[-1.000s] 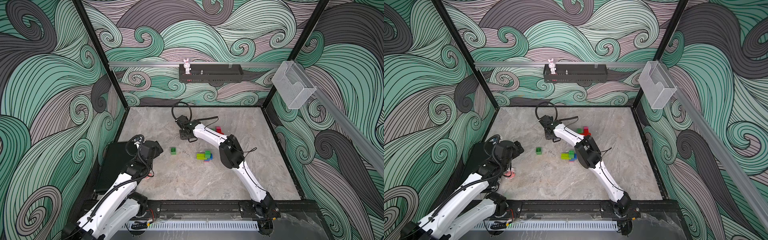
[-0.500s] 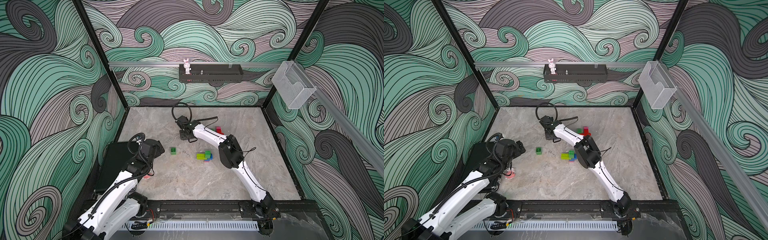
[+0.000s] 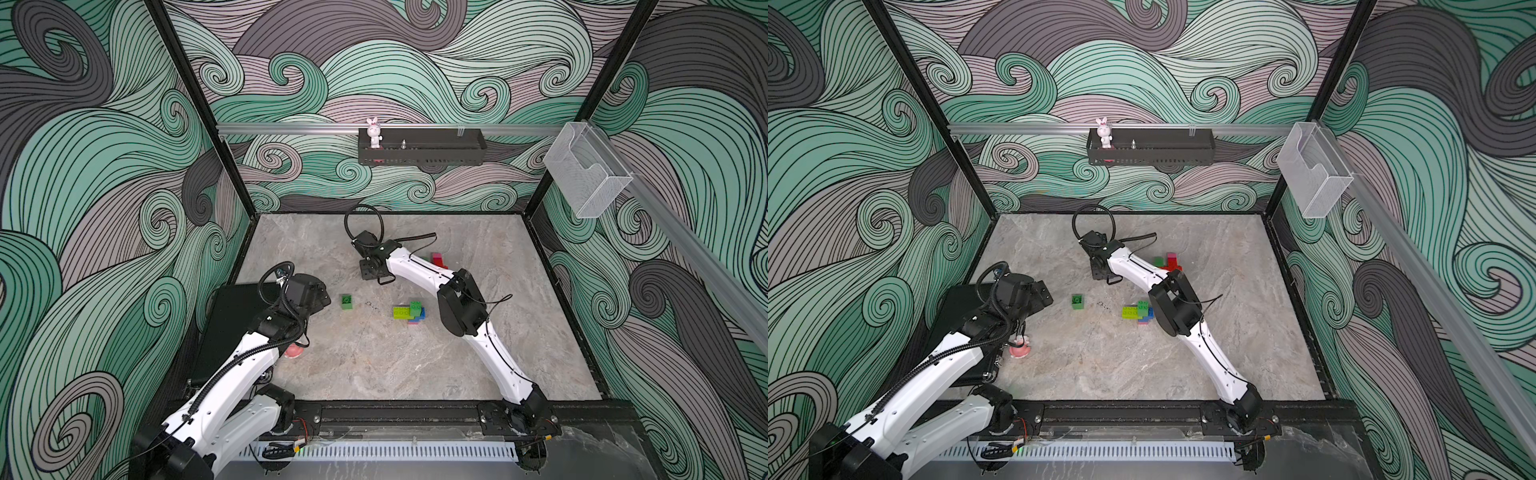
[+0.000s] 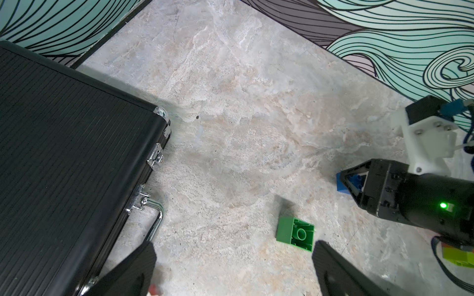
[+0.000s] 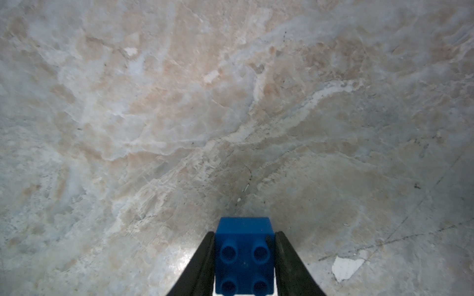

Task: Assemble the number 4 with lego
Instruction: Pick up the lego brick from the center of the board.

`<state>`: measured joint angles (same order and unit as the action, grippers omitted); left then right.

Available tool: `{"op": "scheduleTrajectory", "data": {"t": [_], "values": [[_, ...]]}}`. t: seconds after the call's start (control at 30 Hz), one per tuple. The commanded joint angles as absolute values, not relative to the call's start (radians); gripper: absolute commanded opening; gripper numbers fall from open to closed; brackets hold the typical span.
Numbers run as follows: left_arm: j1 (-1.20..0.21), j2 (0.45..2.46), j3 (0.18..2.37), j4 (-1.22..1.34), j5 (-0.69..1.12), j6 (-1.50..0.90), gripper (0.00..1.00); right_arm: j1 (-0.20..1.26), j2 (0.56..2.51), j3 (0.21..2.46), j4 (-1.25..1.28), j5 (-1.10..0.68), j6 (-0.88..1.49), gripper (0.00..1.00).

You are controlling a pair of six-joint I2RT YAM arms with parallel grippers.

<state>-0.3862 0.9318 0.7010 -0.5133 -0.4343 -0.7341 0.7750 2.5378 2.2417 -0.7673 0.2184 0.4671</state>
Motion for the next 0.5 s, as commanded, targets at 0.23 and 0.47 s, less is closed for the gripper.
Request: {"op": "scheduleTrajectory", "data": {"t": [0.23, 0.47], "values": [[-0.374, 0.936, 0.745, -0.545, -0.433, -0.724, 0.99, 0.770, 2.568, 2.253, -0.781, 0.204, 0.449, 0.41], [-0.374, 0.939, 0.747, -0.548, -0.435, -0.722, 0.99, 0.770, 2.574, 2.253, -0.780, 0.206, 0.443, 0.41]]}}
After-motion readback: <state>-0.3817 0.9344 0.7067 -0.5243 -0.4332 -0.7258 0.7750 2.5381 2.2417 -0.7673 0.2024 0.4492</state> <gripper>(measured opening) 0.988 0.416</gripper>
